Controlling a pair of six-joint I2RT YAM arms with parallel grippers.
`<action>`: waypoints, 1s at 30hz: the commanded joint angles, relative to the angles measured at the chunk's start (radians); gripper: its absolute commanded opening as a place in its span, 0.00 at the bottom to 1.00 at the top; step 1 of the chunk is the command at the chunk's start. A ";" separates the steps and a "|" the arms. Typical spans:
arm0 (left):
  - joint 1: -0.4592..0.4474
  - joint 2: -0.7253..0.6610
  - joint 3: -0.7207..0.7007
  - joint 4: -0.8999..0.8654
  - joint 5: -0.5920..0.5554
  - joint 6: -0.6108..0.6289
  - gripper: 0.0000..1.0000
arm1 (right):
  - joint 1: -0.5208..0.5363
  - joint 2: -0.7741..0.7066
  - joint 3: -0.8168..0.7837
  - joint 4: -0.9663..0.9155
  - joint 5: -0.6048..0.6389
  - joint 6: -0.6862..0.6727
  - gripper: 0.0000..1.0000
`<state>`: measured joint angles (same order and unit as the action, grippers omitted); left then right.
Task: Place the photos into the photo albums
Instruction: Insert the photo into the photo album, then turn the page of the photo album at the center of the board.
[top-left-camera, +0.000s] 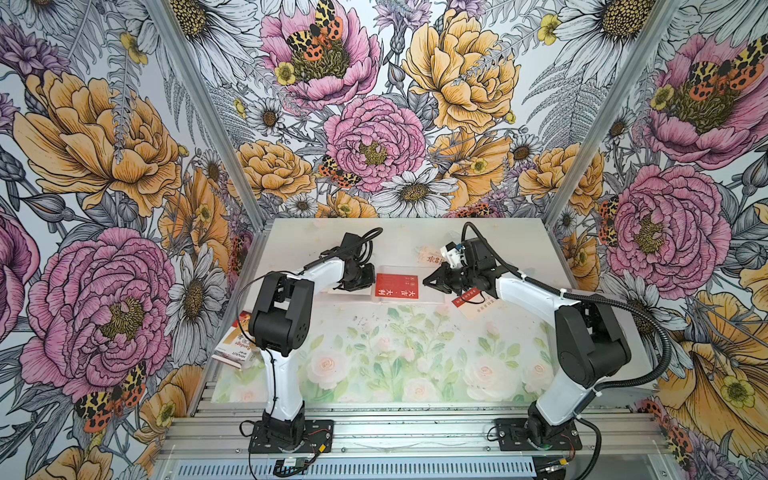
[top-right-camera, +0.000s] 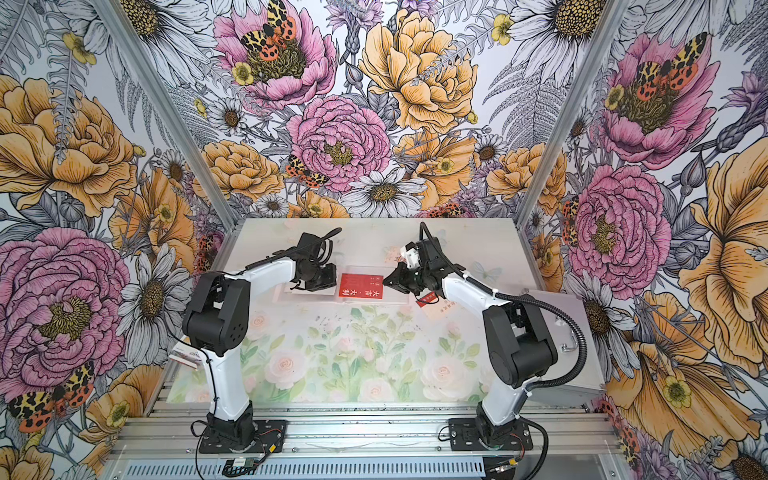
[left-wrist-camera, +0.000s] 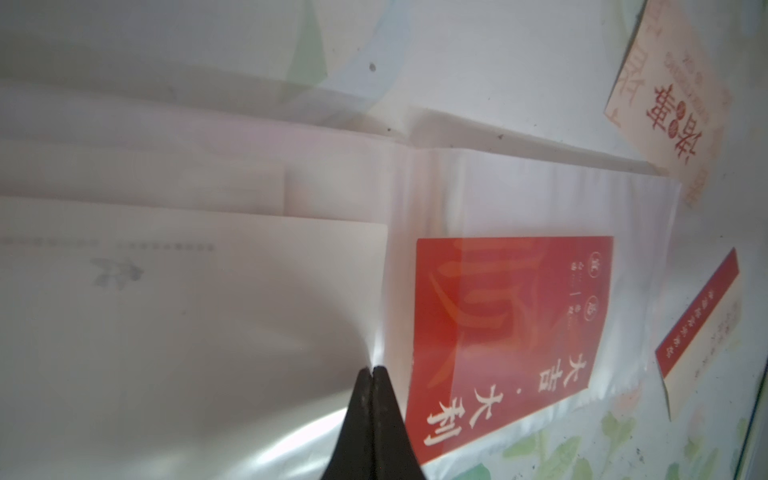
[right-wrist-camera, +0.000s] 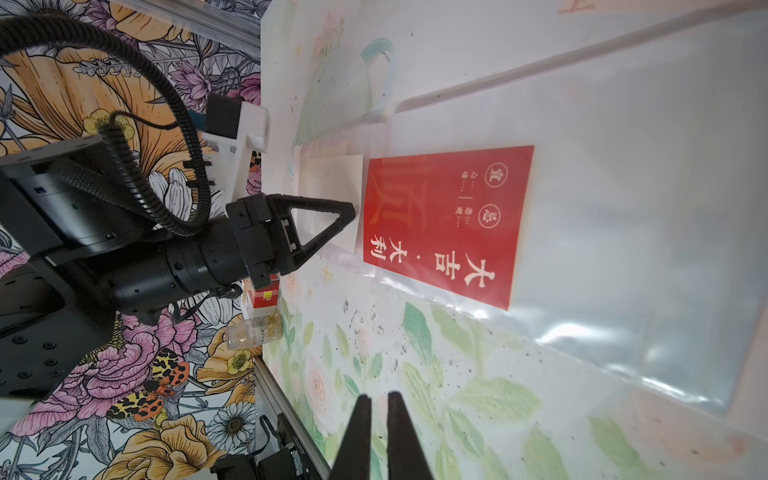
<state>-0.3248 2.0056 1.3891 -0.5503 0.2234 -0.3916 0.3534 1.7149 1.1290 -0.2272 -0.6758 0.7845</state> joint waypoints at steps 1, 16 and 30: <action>-0.021 0.024 0.040 -0.005 -0.023 0.023 0.00 | -0.006 -0.037 -0.018 0.009 0.017 -0.018 0.11; -0.115 0.093 0.115 -0.005 0.031 -0.026 0.00 | -0.017 -0.010 -0.047 0.002 0.102 -0.037 0.11; -0.101 -0.022 0.091 -0.044 0.000 -0.008 0.14 | -0.032 0.148 0.054 -0.051 0.250 -0.097 0.16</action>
<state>-0.4316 2.0583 1.4879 -0.5816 0.2420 -0.4110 0.3256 1.8198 1.1374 -0.2661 -0.4625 0.7151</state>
